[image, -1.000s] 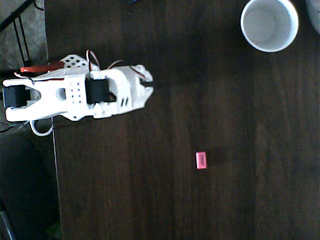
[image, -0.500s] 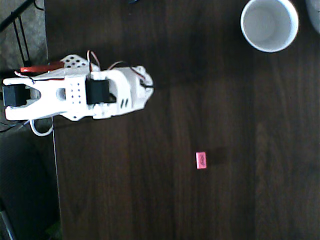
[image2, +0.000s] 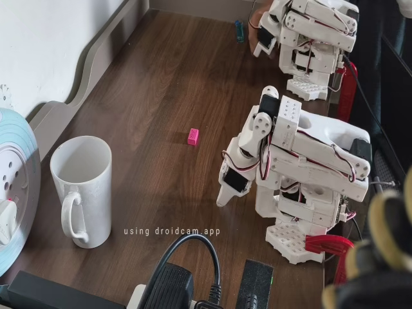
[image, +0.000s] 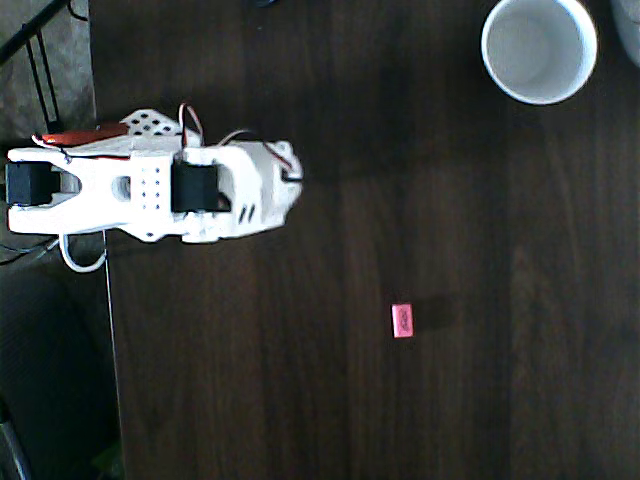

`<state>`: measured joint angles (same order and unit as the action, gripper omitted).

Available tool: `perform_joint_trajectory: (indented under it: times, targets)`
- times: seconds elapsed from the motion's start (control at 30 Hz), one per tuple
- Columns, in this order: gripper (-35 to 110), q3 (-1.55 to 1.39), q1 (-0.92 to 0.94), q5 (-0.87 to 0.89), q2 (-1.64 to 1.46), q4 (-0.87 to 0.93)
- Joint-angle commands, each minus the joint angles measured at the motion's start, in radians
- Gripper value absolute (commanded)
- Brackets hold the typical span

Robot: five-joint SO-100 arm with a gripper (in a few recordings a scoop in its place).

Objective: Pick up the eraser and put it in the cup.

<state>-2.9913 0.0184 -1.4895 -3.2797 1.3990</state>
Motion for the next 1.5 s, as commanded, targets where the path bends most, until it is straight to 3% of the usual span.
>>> perform_joint_trajectory:
  times: [0.0,0.4,0.63,0.9,1.07,1.27,1.47]
  targets:
    - [0,0.092,-0.023,0.025,-0.015,0.104]
    - [0,0.219,0.052,0.155,0.035,0.091]
    - [0,0.449,0.052,0.351,0.482,-0.018]
    - [0,0.528,0.307,0.425,0.802,-0.319]
    - [0,0.752,0.388,0.531,1.097,-0.368]
    - [19,0.965,0.457,0.584,1.373,-0.368]
    - [25,1.023,0.494,0.574,1.473,-0.379]
